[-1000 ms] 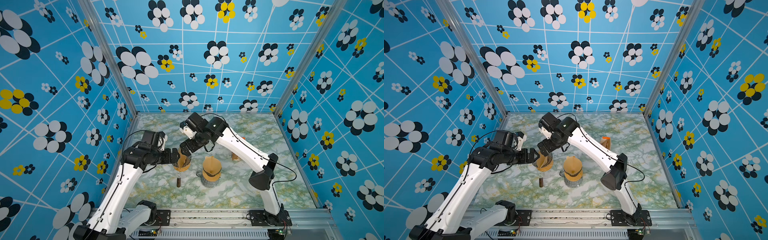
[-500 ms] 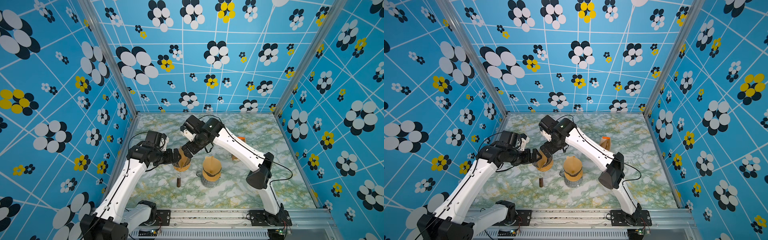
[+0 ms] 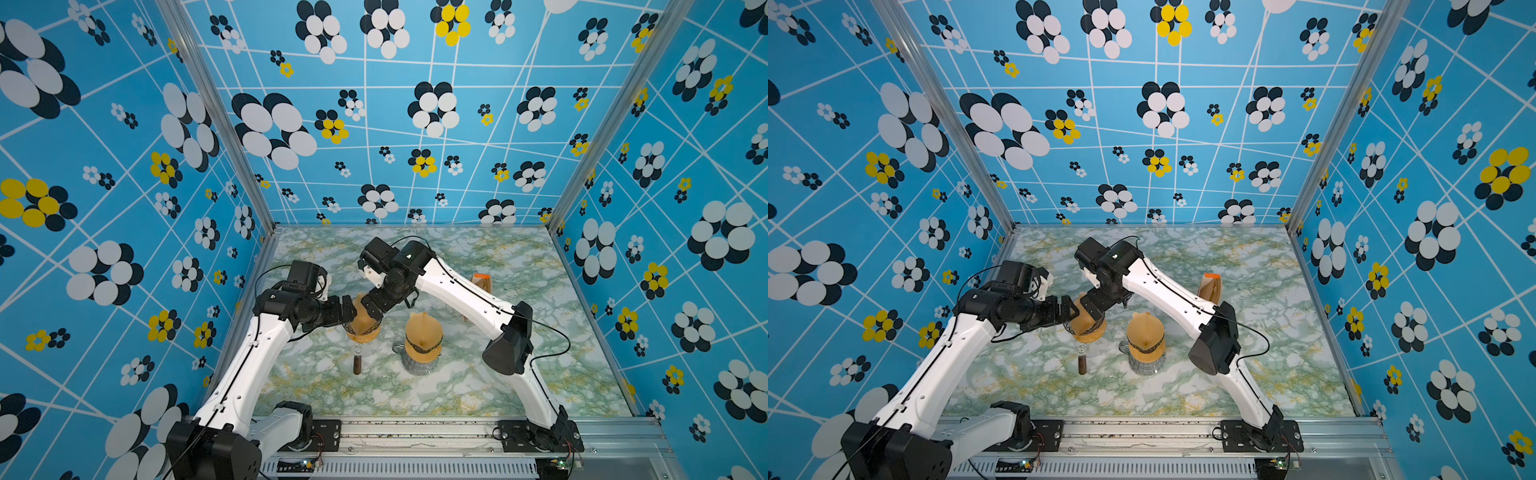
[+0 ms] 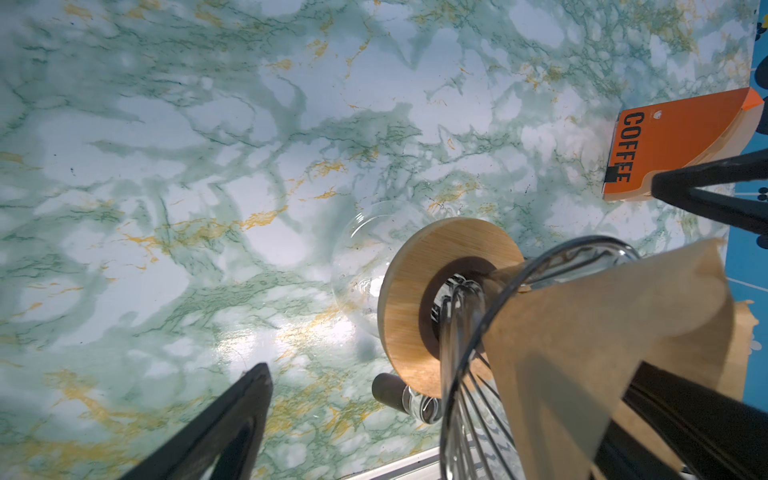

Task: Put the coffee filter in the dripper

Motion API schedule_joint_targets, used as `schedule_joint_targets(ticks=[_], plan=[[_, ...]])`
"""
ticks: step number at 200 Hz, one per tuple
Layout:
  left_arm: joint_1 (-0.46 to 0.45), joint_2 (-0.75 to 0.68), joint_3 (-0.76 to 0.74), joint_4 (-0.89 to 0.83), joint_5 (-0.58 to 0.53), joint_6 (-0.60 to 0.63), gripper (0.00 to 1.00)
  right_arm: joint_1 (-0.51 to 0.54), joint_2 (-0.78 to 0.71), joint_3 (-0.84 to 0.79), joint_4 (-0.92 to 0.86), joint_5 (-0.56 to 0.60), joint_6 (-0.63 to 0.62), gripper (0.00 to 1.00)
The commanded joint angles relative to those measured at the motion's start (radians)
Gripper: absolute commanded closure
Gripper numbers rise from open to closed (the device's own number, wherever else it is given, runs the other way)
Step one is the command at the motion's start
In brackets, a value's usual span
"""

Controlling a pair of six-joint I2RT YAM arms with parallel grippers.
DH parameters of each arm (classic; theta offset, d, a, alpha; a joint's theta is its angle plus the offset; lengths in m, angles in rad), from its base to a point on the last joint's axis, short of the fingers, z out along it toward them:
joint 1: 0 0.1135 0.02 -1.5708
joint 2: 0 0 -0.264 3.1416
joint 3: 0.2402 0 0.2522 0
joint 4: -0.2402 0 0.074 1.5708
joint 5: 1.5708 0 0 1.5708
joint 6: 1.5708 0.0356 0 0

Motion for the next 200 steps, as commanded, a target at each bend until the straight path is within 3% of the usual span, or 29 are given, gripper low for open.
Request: schedule_joint_targets(ticks=[1, 200], plan=[[0.017, 0.008, -0.023, 0.000, -0.010, 0.019, 0.01, 0.002, 0.024, 0.031, -0.019, 0.012, -0.018, 0.01], [0.058, 0.082, -0.050, 0.057, -0.013, 0.035, 0.01, -0.007, 0.071, 0.012, 0.017, 0.035, -0.037, 0.01]])
